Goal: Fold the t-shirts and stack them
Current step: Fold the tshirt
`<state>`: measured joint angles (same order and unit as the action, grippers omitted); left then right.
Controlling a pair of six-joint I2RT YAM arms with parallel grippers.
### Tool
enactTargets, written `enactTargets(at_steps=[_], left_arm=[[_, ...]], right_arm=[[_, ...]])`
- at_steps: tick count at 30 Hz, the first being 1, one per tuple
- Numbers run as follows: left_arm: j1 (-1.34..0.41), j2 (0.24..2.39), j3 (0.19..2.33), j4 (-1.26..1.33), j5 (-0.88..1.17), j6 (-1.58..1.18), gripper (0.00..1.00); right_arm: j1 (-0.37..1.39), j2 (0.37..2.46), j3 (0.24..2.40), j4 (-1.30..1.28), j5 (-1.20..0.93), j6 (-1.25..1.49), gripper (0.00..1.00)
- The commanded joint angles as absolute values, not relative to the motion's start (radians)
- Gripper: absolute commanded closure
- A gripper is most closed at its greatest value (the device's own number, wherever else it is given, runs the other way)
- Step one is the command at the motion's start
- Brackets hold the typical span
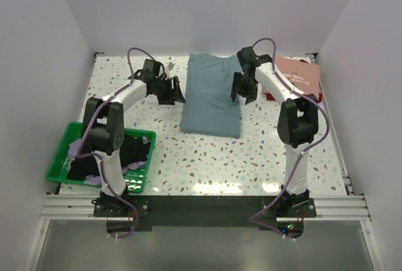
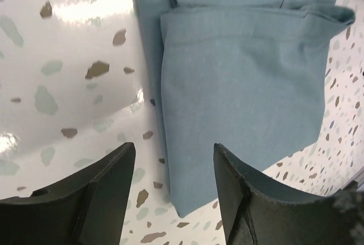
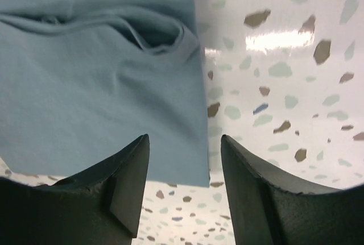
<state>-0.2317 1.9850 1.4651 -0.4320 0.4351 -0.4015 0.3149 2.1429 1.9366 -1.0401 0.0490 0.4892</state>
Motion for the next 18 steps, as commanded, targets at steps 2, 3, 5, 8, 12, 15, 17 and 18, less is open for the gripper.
enactTargets(at_steps=[2, 3, 5, 8, 12, 15, 17, 18], left_arm=[[-0.241, 1.890, 1.341, -0.368, 0.451, -0.393, 0.38], [-0.245, 1.881, 1.322, -0.362, 0.453, -0.393, 0.37], [-0.256, 1.858, 1.276, -0.353, 0.456, -0.393, 0.37], [-0.278, 1.833, 1.221, -0.333, 0.462, -0.399, 0.37], [-0.305, 1.803, 1.149, -0.305, 0.465, -0.416, 0.37], [-0.311, 1.790, 1.126, -0.304, 0.463, -0.420, 0.37], [-0.311, 1.789, 1.123, -0.311, 0.463, -0.419, 0.37], [-0.311, 1.789, 1.123, -0.311, 0.462, -0.417, 0.37]], right_arm=[[0.319, 2.002, 1.734, -0.934, -0.038, 0.518, 0.44], [0.325, 1.985, 1.698, -0.904, -0.044, 0.526, 0.44], [0.336, 1.939, 1.602, -0.879, -0.063, 0.540, 0.46], [0.354, 1.887, 1.493, -0.839, -0.069, 0.555, 0.48], [0.356, 1.820, 1.355, -0.798, -0.087, 0.581, 0.53], [0.359, 1.786, 1.303, -0.766, -0.094, 0.594, 0.54], [0.359, 1.779, 1.267, -0.749, -0.097, 0.600, 0.57], [0.359, 1.778, 1.259, -0.743, -0.100, 0.601, 0.57]])
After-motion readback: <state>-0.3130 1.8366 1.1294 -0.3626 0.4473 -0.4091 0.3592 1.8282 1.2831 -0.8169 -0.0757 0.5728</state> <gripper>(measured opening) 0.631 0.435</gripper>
